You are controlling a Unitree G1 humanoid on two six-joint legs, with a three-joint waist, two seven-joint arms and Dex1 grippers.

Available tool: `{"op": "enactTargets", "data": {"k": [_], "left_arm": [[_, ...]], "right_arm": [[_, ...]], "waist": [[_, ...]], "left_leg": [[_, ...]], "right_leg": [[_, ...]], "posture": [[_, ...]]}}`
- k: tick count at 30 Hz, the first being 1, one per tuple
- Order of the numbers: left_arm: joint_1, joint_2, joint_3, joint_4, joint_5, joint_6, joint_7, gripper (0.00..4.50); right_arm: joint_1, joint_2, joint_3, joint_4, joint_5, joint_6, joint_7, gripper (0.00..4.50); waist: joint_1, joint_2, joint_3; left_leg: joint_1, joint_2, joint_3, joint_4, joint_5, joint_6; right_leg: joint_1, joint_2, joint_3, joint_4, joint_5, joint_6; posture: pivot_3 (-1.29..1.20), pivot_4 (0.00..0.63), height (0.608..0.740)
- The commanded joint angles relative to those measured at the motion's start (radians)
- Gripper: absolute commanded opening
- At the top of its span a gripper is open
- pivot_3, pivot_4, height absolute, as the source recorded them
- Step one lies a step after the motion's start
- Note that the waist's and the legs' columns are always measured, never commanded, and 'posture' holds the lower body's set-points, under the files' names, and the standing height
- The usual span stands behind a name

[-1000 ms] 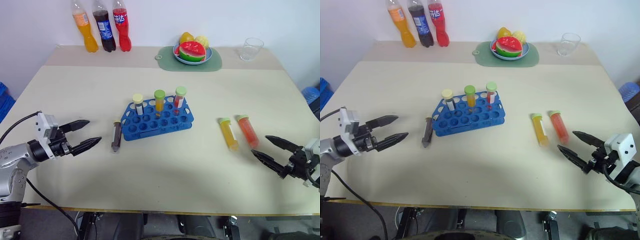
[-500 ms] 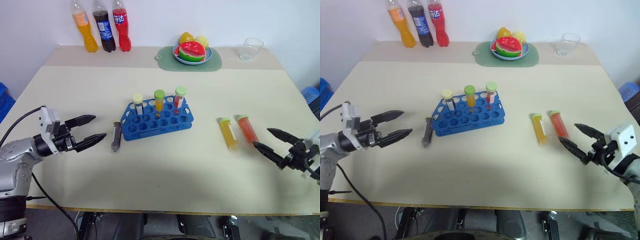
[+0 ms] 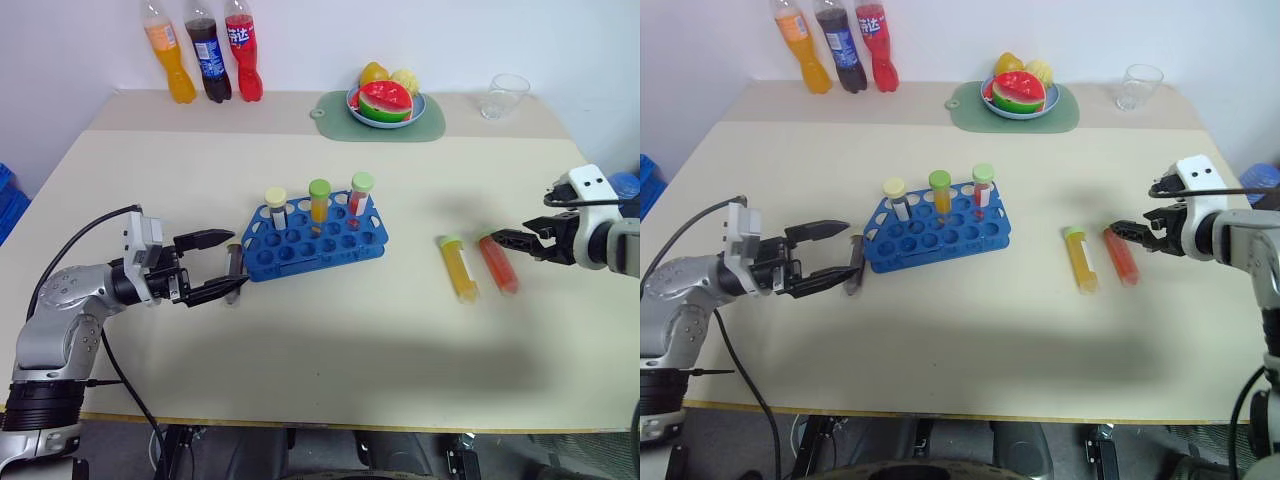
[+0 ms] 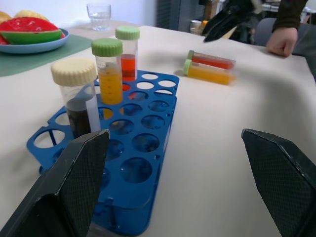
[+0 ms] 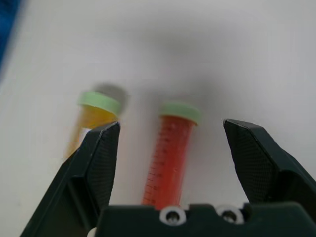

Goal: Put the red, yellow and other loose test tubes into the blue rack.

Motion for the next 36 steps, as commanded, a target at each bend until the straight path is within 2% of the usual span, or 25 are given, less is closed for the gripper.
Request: {"op": "enactTargets", "data": {"k": [1, 10, 16, 19, 23, 26, 30, 33, 36], "left_arm": [[0.016, -0.001, 0.012, -0.049, -0.005, -0.010, 0.010, 4.41], [0.083, -0.010, 0.033, -0.121, -0.025, 0.011, 0.055, 4.41], [0.111, -0.011, 0.046, -0.149, -0.036, 0.019, 0.076, 4.41], [0.126, -0.009, 0.052, -0.164, -0.047, 0.024, 0.087, 4.50], [0.140, -0.007, 0.062, -0.179, -0.056, 0.032, 0.102, 4.50], [0.150, -0.010, 0.062, -0.187, -0.057, 0.030, 0.110, 4.50], [0.158, -0.016, 0.066, -0.194, -0.063, 0.028, 0.126, 4.50], [0.164, -0.022, 0.074, -0.193, -0.061, 0.022, 0.136, 4.50], [0.165, -0.035, 0.070, -0.187, -0.052, 0.011, 0.145, 4.50]], "right_arm": [[-0.089, -0.001, 0.059, 0.097, -0.050, 0.017, 0.037, 3.70], [-0.285, 0.068, 0.218, 0.354, -0.134, 0.057, 0.159, 3.70], [-0.346, 0.127, 0.292, 0.484, -0.196, 0.016, 0.233, 3.70], [-0.376, 0.158, 0.328, 0.573, -0.250, -0.036, 0.255, 2.80], [-0.404, 0.172, 0.354, 0.632, -0.316, -0.094, 0.291, 0.88], [-0.401, 0.169, 0.355, 0.640, -0.343, -0.130, 0.326, 0.75], [-0.367, 0.122, 0.288, 0.585, -0.338, -0.202, 0.346, 0.75], [-0.308, 0.103, 0.103, 0.468, -0.240, -0.289, 0.338, 0.75], [-0.221, 0.151, -0.129, 0.315, -0.115, -0.378, 0.286, 0.75]], "waist": [[0.000, 0.000, 0.000], [-0.005, 0.000, 0.000], [-0.004, 0.000, 0.000], [-0.005, 0.000, 0.000], [-0.008, 0.000, 0.000], [-0.009, 0.000, 0.000], [-0.006, 0.000, 0.000], [-0.004, 0.001, 0.001], [-0.004, 0.003, 0.002]], "left_leg": [[0.000, 0.000, 0.000, 0.000, 0.000, 0.000], [0.000, -0.001, 0.001, 0.000, 0.000, 0.001], [0.000, -0.001, 0.001, 0.000, 0.000, 0.000], [0.000, -0.001, 0.001, 0.000, 0.000, 0.000], [0.001, -0.001, 0.002, 0.001, 0.000, 0.000], [0.001, -0.001, 0.001, 0.000, 0.000, 0.000], [0.001, -0.001, 0.001, 0.001, 0.000, 0.000], [0.000, -0.001, 0.001, 0.000, 0.000, 0.000], [0.000, -0.001, 0.001, 0.000, 0.000, 0.000]], "right_leg": [[0.000, 0.000, 0.000, 0.000, 0.000, 0.000], [-0.001, 0.001, 0.000, 0.000, 0.000, 0.000], [-0.001, 0.001, 0.000, 0.000, 0.000, 0.000], [-0.001, 0.001, 0.000, 0.000, 0.000, 0.000], [0.000, 0.001, 0.000, 0.001, 0.000, 0.000], [0.000, 0.001, 0.000, 0.001, 0.000, 0.000], [0.000, 0.001, 0.000, 0.001, 0.000, 0.000], [0.000, 0.001, 0.000, 0.000, 0.000, 0.000], [-0.001, 0.001, 0.000, 0.001, 0.000, 0.001]], "posture": [[0.00, 0.150, 0.740], [0.00, 0.150, 0.740], [0.00, 0.150, 0.740], [0.00, 0.150, 0.740], [0.00, 0.150, 0.740], [0.00, 0.150, 0.740], [0.00, 0.150, 0.740], [0.00, 0.150, 0.740], [0.00, 0.150, 0.740]]}}
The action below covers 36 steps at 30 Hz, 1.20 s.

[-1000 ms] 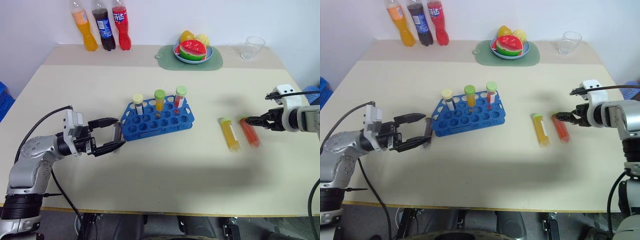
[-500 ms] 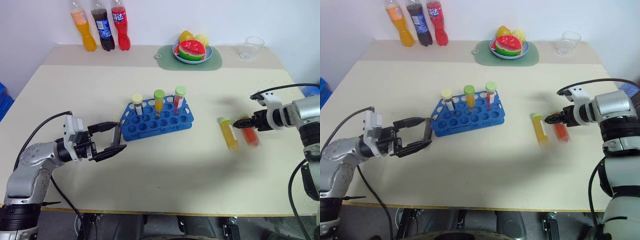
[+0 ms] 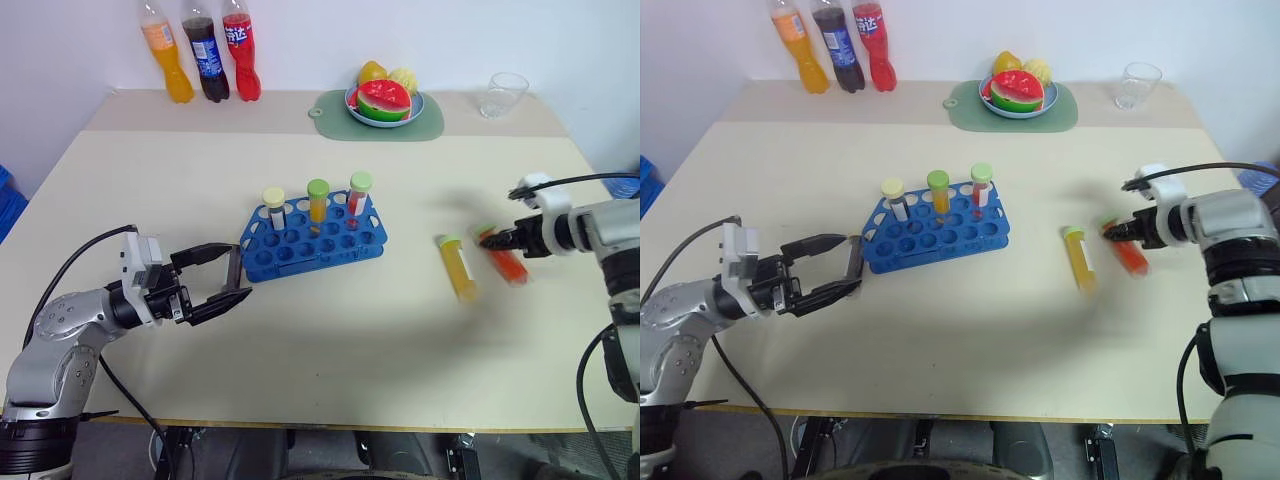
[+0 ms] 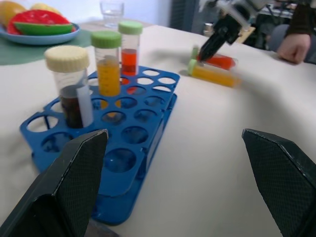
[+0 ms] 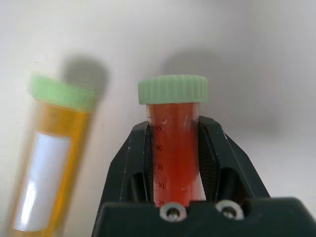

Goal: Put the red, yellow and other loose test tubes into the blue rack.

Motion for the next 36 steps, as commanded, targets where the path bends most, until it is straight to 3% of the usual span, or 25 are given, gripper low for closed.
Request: {"op": "enactTargets", "data": {"k": [1, 5, 9, 13, 18, 36], "left_arm": [[-0.007, -0.016, 0.016, -0.014, -0.006, -0.022, 0.013, 4.50], [-0.032, -0.045, -0.006, 0.005, 0.011, -0.036, 0.025, 4.50], [-0.060, -0.056, -0.015, 0.038, 0.023, -0.047, 0.019, 4.50], [-0.086, -0.062, -0.026, 0.073, 0.037, -0.058, 0.010, 4.50], [-0.113, -0.078, -0.045, 0.092, 0.049, -0.066, 0.016, 4.50], [-0.078, -0.102, -0.044, 0.047, 0.053, -0.070, 0.051, 4.50]], "right_arm": [[0.054, 0.040, -0.253, -0.215, 0.170, -0.062, -0.024, 0.75], [0.232, 0.196, -0.370, -0.534, 0.269, -0.189, -0.085, 0.75], [0.402, 0.392, -0.331, -0.718, 0.230, -0.390, -0.192, 0.75], [0.504, 0.521, -0.215, -0.708, 0.110, -0.645, -0.235, 0.75], [0.462, 0.646, -0.182, -0.634, 0.114, -0.791, -0.302, 0.75], [0.439, 0.717, -0.064, -0.576, 0.123, -0.857, -0.286, 0.75]], "waist": [[-0.001, 0.000, 0.000], [0.000, 0.000, 0.000], [0.002, 0.000, 0.000], [0.001, 0.000, 0.000], [-0.002, 0.000, 0.000], [-0.001, 0.000, 0.000]], "left_leg": [[0.000, 0.000, 0.000, 0.000, 0.000, 0.000], [0.001, 0.002, -0.001, 0.000, 0.000, 0.000], [0.001, 0.001, -0.002, 0.000, 0.000, 0.000], [0.001, 0.001, -0.002, 0.001, 0.000, 0.000], [0.002, 0.000, -0.002, 0.001, 0.000, 0.000], [0.002, 0.001, -0.003, -0.001, 0.000, 0.000]], "right_leg": [[0.000, 0.000, 0.000, 0.000, 0.000, 0.000], [0.001, 0.003, 0.000, 0.000, 0.000, 0.000], [0.002, 0.002, -0.001, 0.001, 0.000, 0.000], [0.002, 0.000, 0.000, 0.001, 0.000, 0.000], [0.001, 0.000, 0.000, 0.001, 0.000, 0.000], [0.000, 0.000, 0.000, 0.002, 0.000, 0.000]], "posture": [[0.00, 0.150, 0.740], [0.00, 0.150, 0.740], [0.00, 0.150, 0.740], [0.00, 0.150, 0.740], [0.00, 0.150, 0.740], [0.00, 0.150, 0.740]]}}
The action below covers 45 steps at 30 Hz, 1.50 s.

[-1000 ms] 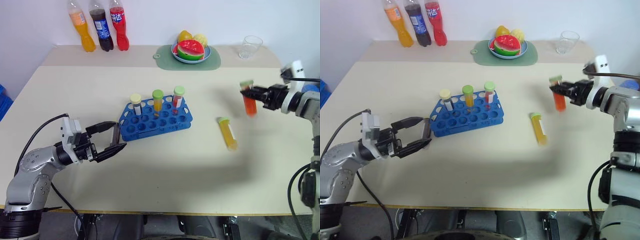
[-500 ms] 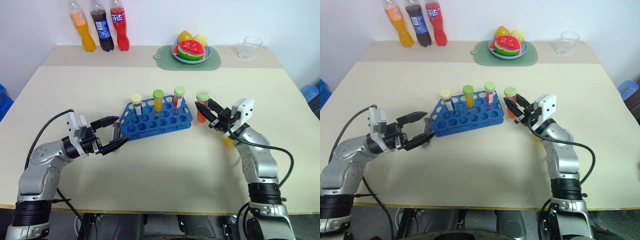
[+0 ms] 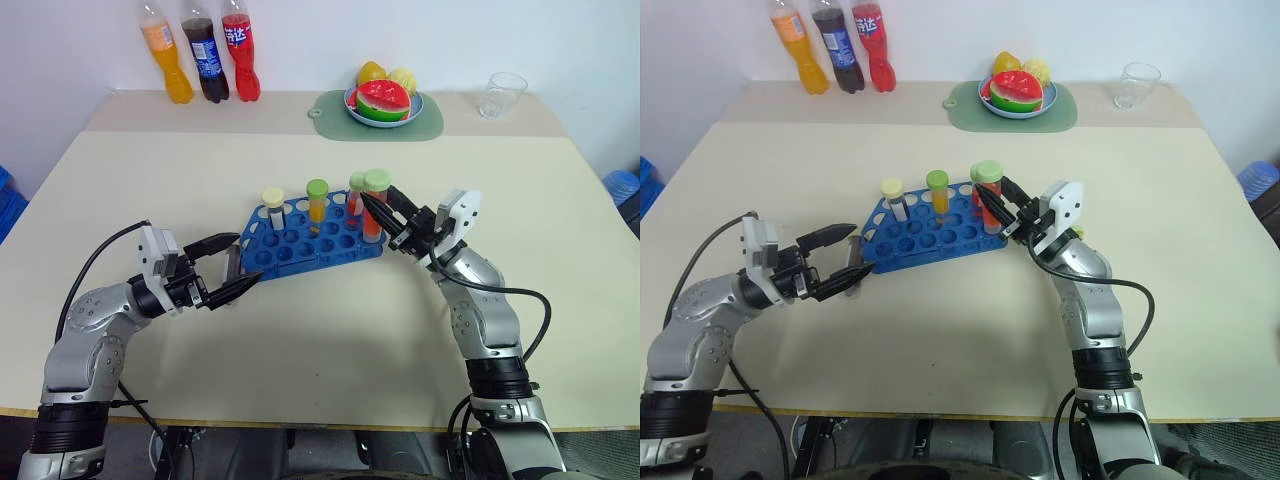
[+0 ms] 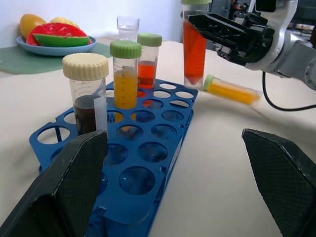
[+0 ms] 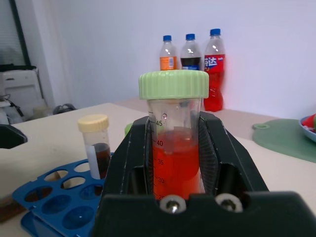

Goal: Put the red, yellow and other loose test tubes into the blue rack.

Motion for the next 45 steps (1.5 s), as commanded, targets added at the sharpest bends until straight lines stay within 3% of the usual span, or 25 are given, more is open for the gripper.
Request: {"op": "enactTargets", "data": {"k": [1, 13, 21, 28, 29, 38, 45], "left_arm": [[0.009, -0.001, 0.010, -0.041, -0.002, -0.018, 0.009, 4.50], [0.019, -0.003, 0.008, -0.060, -0.004, -0.014, 0.026, 4.50], [0.024, 0.000, 0.010, -0.068, -0.009, -0.013, 0.026, 4.50], [0.014, 0.002, -0.003, -0.065, -0.013, -0.006, 0.005, 4.50], [0.013, 0.002, -0.006, -0.063, -0.011, -0.008, 0.000, 4.50], [0.000, -0.002, -0.033, -0.054, -0.009, -0.008, -0.032, 4.50], [-0.011, -0.014, -0.046, -0.035, -0.001, -0.017, -0.043, 4.50]], "right_arm": [[-0.020, 0.008, 0.003, 0.030, 0.001, -0.050, 0.008, 0.75], [-0.071, 0.014, 0.010, 0.211, -0.018, -0.162, 0.028, 0.75], [-0.035, 0.036, 0.042, 0.181, 0.061, -0.126, 0.125, 0.75], [-0.044, 0.005, 0.023, 0.194, -0.044, -0.233, 0.059, 4.19], [-0.045, -0.014, 0.020, 0.189, -0.059, -0.236, 0.052, 4.48], [0.001, -0.265, -0.064, -0.011, -0.079, -0.050, 0.006, 4.48], [0.034, -0.503, -0.164, -0.194, 0.001, 0.421, -0.026, 4.48]], "waist": [[0.000, 0.000, 0.000], [0.001, 0.000, 0.000], [-0.004, 0.000, 0.000], [-0.001, 0.000, 0.000], [0.000, 0.000, 0.000], [0.005, 0.000, 0.000], [0.006, 0.000, 0.000]], "left_leg": [[0.000, 0.000, 0.000, 0.000, 0.000, 0.000], [0.000, 0.000, 0.000, 0.000, 0.000, 0.000], [0.000, 0.000, 0.000, 0.000, 0.000, 0.000], [0.000, 0.000, 0.000, 0.000, 0.000, 0.000], [0.000, 0.000, 0.000, 0.000, 0.000, 0.000], [0.000, 0.000, 0.000, 0.000, 0.000, 0.000], [0.000, 0.000, 0.000, 0.001, 0.000, 0.000]], "right_leg": [[0.000, 0.000, 0.000, 0.000, 0.000, 0.000], [0.000, 0.000, 0.000, 0.000, 0.000, 0.000], [0.000, 0.001, 0.000, 0.000, 0.000, 0.000], [0.000, 0.000, 0.000, 0.000, 0.000, 0.000], [0.000, 0.000, 0.000, 0.000, 0.000, 0.000], [0.000, 0.000, 0.000, -0.001, 0.000, 0.000], [0.001, -0.001, 0.000, -0.001, 0.000, 0.000]], "posture": [[0.00, 0.150, 0.740], [0.00, 0.150, 0.740], [0.00, 0.150, 0.740], [0.00, 0.150, 0.740], [0.00, 0.150, 0.740], [0.00, 0.150, 0.740], [0.00, 0.150, 0.740]]}}
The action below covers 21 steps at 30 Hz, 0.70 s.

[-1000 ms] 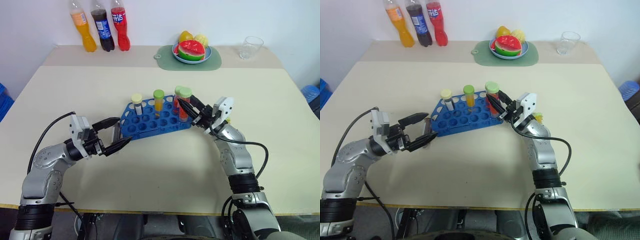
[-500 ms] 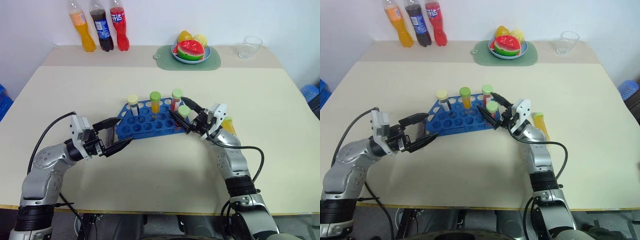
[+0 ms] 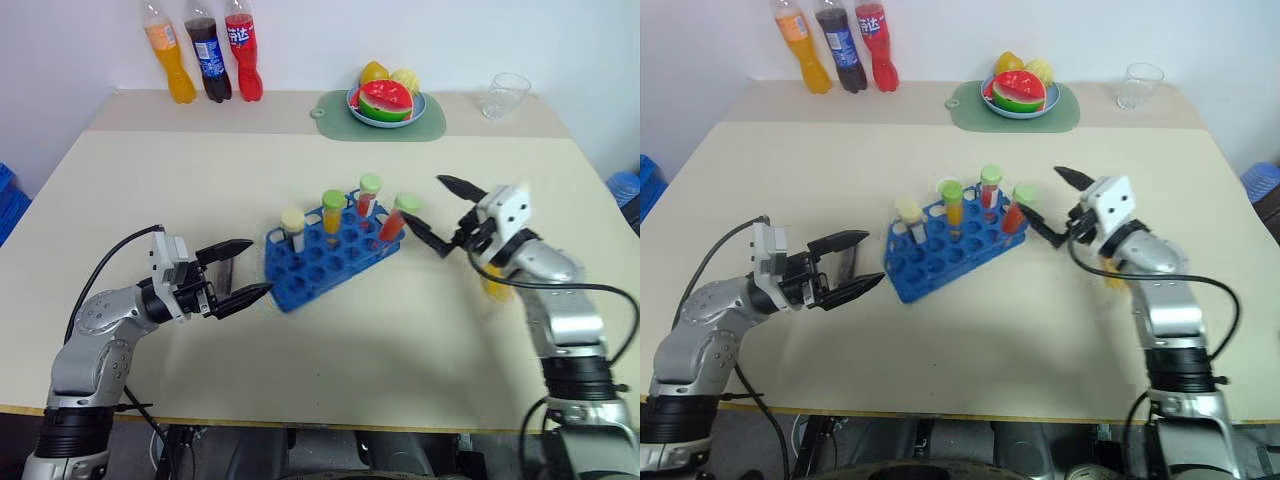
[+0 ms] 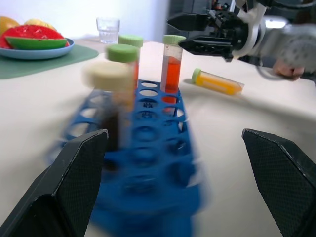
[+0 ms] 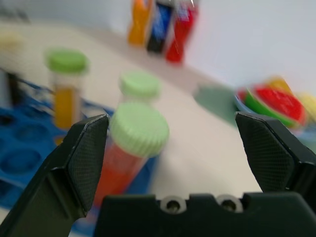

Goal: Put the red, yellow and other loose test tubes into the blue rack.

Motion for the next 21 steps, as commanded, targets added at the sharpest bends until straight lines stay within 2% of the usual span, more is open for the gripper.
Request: {"op": "enactTargets", "data": {"k": [1, 4, 10, 15, 21], "left_arm": [[-0.018, -0.006, -0.008, 0.003, 0.001, -0.021, -0.013, 4.50], [-0.031, -0.014, -0.019, 0.017, 0.005, -0.027, -0.016, 4.50], [-0.023, -0.022, -0.026, 0.017, 0.008, -0.031, -0.020, 4.50], [-0.001, -0.013, -0.030, 0.006, 0.019, -0.030, -0.020, 4.50], [-0.014, 0.001, -0.001, 0.027, 0.013, -0.035, -0.018, 4.50]], "right_arm": [[-0.023, -0.098, -0.051, -0.083, 0.063, 0.286, -0.017, 4.48], [-0.081, -0.159, -0.055, -0.028, 0.070, 0.448, -0.039, 4.48], [-0.125, -0.164, -0.081, -0.006, 0.115, 0.510, -0.018, 4.48], [0.062, -0.234, -0.005, -0.131, 0.102, 0.422, 0.148, 4.48], [0.176, -0.225, 0.042, -0.199, 0.090, 0.341, 0.201, 4.48]], "waist": [[-0.001, 0.000, 0.000], [-0.004, 0.000, 0.000], [-0.002, 0.000, 0.000], [0.004, 0.000, 0.000], [-0.006, -0.001, 0.000]], "left_leg": [[0.000, 0.000, 0.000, 0.000, 0.000, 0.000], [0.000, 0.000, 0.000, 0.000, 0.000, 0.000], [0.000, 0.000, 0.001, 0.000, 0.000, 0.000], [-0.002, 0.000, 0.001, 0.000, -0.001, 0.001], [0.000, 0.000, 0.001, 0.001, -0.001, 0.001]], "right_leg": [[0.000, 0.000, 0.000, 0.000, 0.000, 0.000], [0.000, 0.001, 0.000, 0.000, 0.000, 0.000], [0.000, 0.001, 0.000, 0.000, 0.000, 0.000], [0.000, 0.001, -0.001, -0.002, -0.001, 0.001], [0.001, 0.001, 0.000, -0.002, -0.001, 0.001]], "posture": [[0.00, 0.150, 0.740], [0.00, 0.150, 0.740], [0.00, 0.150, 0.740], [0.00, 0.150, 0.740], [0.00, 0.150, 0.740]]}}
